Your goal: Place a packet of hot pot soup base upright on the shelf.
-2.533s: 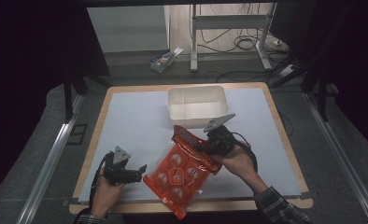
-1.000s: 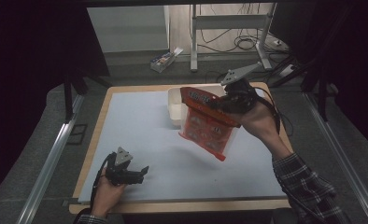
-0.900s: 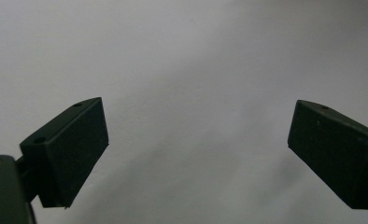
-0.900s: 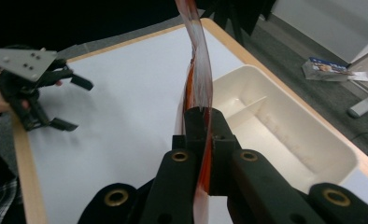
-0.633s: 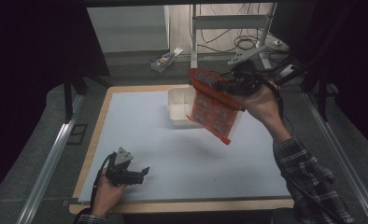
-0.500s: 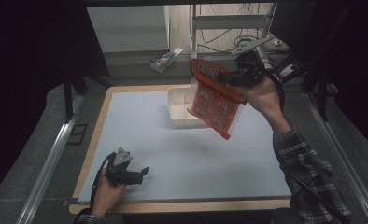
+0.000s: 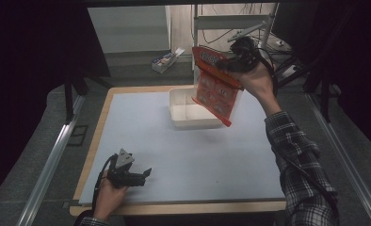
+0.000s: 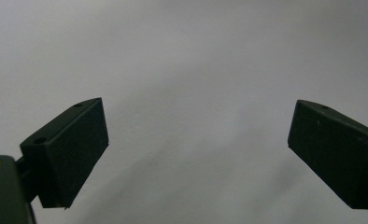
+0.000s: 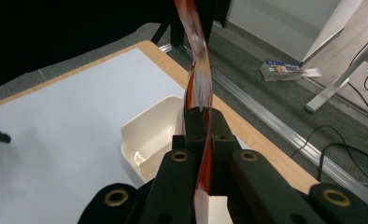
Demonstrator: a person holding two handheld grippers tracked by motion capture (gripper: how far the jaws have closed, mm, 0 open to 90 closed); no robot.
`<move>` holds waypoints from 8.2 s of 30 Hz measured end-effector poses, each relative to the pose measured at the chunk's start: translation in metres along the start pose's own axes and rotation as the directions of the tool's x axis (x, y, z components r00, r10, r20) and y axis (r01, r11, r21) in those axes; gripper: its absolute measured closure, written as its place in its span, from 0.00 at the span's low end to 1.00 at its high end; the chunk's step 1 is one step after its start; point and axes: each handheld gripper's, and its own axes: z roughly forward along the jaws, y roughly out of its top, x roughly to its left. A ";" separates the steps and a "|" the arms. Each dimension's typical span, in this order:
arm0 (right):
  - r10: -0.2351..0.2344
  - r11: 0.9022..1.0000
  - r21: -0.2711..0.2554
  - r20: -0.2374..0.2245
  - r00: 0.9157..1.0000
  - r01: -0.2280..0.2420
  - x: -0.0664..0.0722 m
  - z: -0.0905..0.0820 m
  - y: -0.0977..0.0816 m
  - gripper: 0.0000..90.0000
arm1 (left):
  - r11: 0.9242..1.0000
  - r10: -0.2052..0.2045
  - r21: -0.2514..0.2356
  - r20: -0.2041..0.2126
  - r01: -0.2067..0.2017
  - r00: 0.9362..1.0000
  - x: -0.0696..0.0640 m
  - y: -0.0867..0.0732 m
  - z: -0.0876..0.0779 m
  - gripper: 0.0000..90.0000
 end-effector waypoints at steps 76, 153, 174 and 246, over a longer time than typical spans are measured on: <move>0.075 0.992 0.089 0.188 0.979 -0.093 -0.076 0.104 -0.035 0.08 | 0.998 -0.022 0.065 -0.010 0.022 1.000 -0.001 0.004 -0.003 0.05; 0.077 0.997 0.004 0.092 0.993 -0.078 -0.006 0.013 -0.104 0.00 | 0.997 0.016 0.077 0.026 -0.018 1.000 -0.009 0.007 0.000 0.04; 0.039 0.999 -0.002 0.041 0.998 -0.039 0.021 0.008 -0.121 0.00 | 0.998 0.027 0.064 0.018 -0.028 0.999 -0.010 0.007 0.000 0.05; 0.051 0.999 -0.013 0.000 0.999 -0.051 0.114 0.006 -0.221 0.00 | 0.997 0.049 0.051 0.016 -0.050 0.999 -0.012 0.008 -0.002 0.05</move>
